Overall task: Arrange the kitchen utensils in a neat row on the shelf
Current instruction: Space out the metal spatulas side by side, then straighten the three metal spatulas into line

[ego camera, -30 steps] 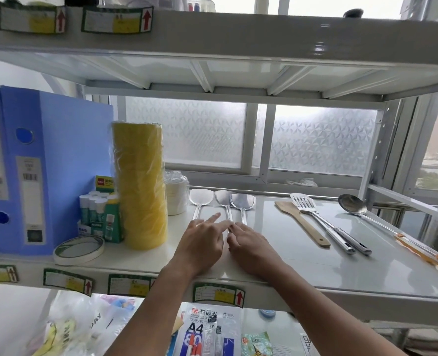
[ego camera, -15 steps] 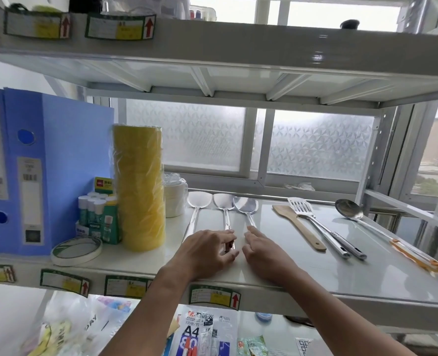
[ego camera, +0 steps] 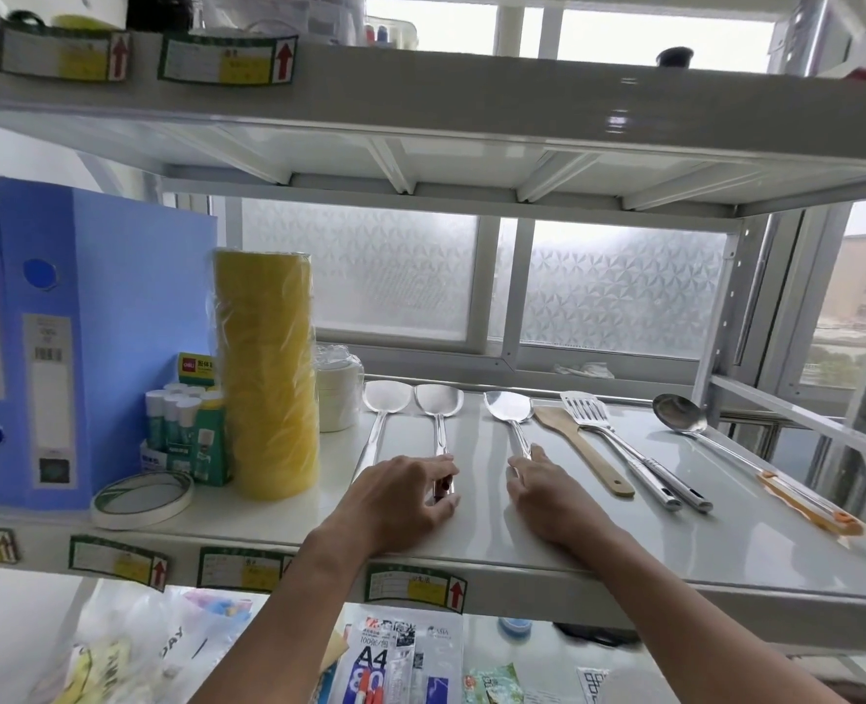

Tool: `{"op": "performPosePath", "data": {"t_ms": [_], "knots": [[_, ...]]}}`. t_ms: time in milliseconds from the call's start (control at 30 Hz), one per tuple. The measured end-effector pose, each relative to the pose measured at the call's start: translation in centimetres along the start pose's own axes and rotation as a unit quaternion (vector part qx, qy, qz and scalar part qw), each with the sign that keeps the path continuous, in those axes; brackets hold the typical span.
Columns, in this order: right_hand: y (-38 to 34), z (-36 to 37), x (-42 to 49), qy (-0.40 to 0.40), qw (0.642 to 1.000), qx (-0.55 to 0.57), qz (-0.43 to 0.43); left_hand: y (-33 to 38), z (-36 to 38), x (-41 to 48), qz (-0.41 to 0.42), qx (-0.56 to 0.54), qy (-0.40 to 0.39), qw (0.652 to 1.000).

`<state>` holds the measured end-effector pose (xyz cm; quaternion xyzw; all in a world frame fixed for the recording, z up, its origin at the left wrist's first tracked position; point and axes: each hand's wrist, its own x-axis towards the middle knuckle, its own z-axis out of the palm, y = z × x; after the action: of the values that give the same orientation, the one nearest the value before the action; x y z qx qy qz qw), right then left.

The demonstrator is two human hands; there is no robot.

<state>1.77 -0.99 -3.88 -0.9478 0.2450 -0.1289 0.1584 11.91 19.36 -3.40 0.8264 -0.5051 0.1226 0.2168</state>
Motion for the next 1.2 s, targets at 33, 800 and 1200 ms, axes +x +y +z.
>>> {"op": "performPosePath", "data": {"t_ms": [33,800,1200], "knots": [[0.0,0.1,0.1,0.000,1.000,0.001,0.000,0.0,0.0,0.0,0.001,0.000,0.002,1.000],[-2.4,0.5,-0.2,-0.010,1.000,0.022,0.010,0.0,0.2,0.2,-0.020,0.002,0.028,0.999],[-2.5,0.5,-0.5,-0.027,0.999,0.017,0.011,0.2,0.0,0.0,-0.016,-0.002,0.031,0.999]]}}
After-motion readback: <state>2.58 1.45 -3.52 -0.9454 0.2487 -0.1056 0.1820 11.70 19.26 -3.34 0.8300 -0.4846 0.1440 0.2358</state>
